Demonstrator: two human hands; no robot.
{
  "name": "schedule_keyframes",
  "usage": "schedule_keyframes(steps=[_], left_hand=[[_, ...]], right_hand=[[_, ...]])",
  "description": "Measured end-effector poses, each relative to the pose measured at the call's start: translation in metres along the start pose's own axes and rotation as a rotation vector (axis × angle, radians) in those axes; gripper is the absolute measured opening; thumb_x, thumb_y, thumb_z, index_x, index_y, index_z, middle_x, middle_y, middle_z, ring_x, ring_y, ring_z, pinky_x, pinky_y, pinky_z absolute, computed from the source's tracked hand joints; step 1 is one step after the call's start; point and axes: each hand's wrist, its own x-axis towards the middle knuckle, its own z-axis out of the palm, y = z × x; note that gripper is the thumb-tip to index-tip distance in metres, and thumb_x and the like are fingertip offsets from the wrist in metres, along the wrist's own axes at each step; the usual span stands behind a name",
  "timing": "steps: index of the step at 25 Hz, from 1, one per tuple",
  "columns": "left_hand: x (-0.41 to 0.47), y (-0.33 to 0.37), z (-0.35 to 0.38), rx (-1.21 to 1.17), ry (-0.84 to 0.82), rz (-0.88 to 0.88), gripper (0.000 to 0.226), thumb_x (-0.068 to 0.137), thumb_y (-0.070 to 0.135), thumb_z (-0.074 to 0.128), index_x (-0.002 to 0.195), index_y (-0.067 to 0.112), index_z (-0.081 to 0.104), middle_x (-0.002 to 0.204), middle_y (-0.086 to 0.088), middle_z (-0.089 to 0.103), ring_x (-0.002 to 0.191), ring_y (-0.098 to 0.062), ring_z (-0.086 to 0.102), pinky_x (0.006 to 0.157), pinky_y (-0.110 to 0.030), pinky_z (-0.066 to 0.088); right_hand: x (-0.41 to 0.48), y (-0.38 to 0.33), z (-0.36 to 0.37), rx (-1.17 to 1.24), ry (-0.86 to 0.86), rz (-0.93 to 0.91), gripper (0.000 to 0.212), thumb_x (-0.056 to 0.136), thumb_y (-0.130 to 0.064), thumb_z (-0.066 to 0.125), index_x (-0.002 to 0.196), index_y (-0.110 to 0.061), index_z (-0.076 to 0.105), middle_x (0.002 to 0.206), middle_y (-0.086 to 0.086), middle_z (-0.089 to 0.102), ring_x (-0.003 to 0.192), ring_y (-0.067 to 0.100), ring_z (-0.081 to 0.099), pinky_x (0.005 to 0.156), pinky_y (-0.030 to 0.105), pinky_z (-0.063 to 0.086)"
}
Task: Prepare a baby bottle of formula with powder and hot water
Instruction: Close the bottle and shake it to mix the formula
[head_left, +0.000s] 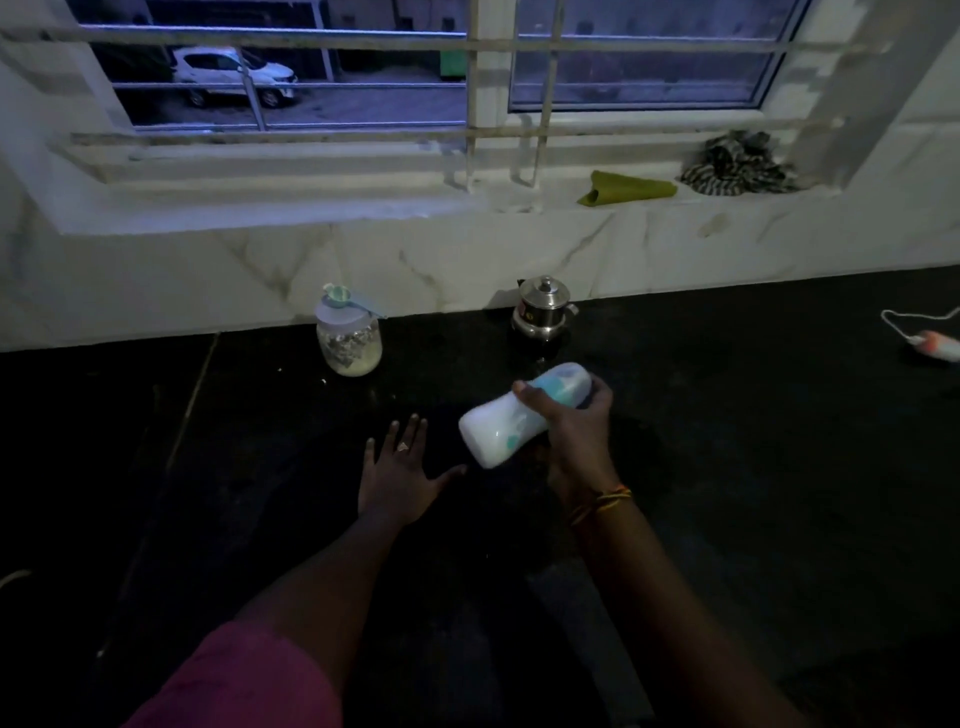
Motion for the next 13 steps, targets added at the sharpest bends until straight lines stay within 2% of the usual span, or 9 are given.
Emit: schedule_keyframes(steps=[2, 5, 9, 13], left_hand=[[-0.001, 0.000, 0.000, -0.001, 0.011, -0.008, 0.092, 0.080, 0.076, 0.028, 0.149, 0.020, 0.005, 0.159, 0.005, 0.003, 0.146, -0.017, 0.000, 0.117, -0.046, 0.002], [-0.001, -0.001, 0.000, 0.015, 0.004, 0.021, 0.087, 0.084, 0.068, 0.034, 0.149, 0.020, 0.004, 0.159, 0.004, 0.002, 0.146, -0.017, -0.001, 0.118, -0.047, 0.003], [0.000, 0.002, 0.000, -0.017, 0.032, -0.025, 0.091, 0.080, 0.075, 0.032, 0.149, 0.021, 0.008, 0.159, 0.007, 0.005, 0.146, -0.016, 0.002, 0.117, -0.046, 0.003], [-0.002, 0.000, 0.001, -0.023, 0.024, 0.005, 0.090, 0.081, 0.073, 0.033, 0.149, 0.021, 0.007, 0.159, 0.006, 0.005, 0.146, -0.017, 0.001, 0.118, -0.047, 0.003]], right_hand=[[0.002, 0.001, -0.002, 0.024, 0.030, -0.004, 0.068, 0.068, -0.005, 0.077, 0.114, -0.031, 0.034, 0.098, -0.002, 0.052, 0.087, 0.019, 0.059, 0.085, 0.050, 0.054], [-0.003, 0.006, -0.008, -0.056, -0.064, 0.087, 0.066, 0.068, -0.003, 0.077, 0.114, -0.028, 0.036, 0.099, -0.001, 0.051, 0.087, 0.019, 0.058, 0.086, 0.051, 0.053], [0.003, 0.006, -0.013, 0.071, 0.072, 0.003, 0.074, 0.067, -0.005, 0.078, 0.122, -0.029, 0.035, 0.103, -0.001, 0.054, 0.091, 0.022, 0.061, 0.081, 0.050, 0.055], [0.000, 0.012, -0.015, 0.012, -0.031, 0.052, 0.071, 0.067, -0.001, 0.076, 0.118, -0.030, 0.036, 0.102, -0.001, 0.053, 0.090, 0.020, 0.060, 0.085, 0.050, 0.054]])
